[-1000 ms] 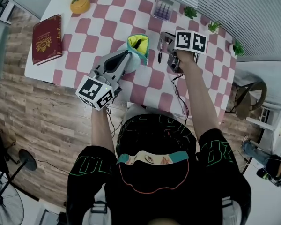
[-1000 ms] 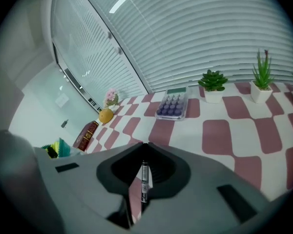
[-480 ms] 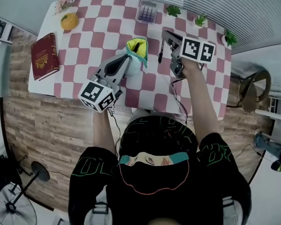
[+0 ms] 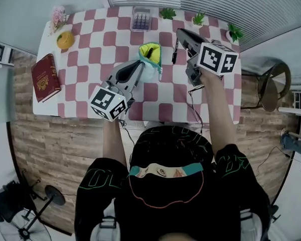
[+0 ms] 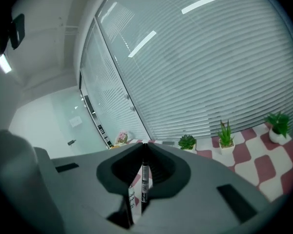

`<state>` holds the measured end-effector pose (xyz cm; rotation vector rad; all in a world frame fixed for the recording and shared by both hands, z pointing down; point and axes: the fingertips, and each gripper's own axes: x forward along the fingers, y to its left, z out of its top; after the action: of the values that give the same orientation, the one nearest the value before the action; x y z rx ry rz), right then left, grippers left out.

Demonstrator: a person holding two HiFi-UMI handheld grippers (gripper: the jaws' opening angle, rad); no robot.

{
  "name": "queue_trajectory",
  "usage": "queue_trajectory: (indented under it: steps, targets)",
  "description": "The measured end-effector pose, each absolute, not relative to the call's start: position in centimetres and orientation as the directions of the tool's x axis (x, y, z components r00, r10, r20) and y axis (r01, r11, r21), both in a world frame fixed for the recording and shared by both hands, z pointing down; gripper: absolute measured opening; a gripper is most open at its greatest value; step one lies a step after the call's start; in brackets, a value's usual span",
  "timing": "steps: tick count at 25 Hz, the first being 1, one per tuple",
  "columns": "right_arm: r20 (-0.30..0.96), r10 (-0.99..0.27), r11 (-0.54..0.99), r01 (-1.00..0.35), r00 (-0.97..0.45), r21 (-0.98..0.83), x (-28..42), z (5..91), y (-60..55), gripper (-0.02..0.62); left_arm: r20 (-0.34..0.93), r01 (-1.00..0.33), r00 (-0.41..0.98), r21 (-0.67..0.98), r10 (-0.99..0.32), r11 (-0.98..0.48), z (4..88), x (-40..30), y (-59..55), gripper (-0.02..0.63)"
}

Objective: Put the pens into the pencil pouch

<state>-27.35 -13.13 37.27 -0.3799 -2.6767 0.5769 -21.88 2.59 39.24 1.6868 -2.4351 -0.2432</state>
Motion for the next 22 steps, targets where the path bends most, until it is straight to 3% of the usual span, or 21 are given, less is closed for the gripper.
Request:
queue_trajectory:
  steps: [22]
  targets:
    - [0.025, 0.235, 0.911, 0.211, -0.972, -0.354, -21.2, 26.0, -21.2, 0.035, 0.087, -0.966, -0.163, 0.187, -0.983, 0.177, 37.9, -19.4, -9.7, 0.002]
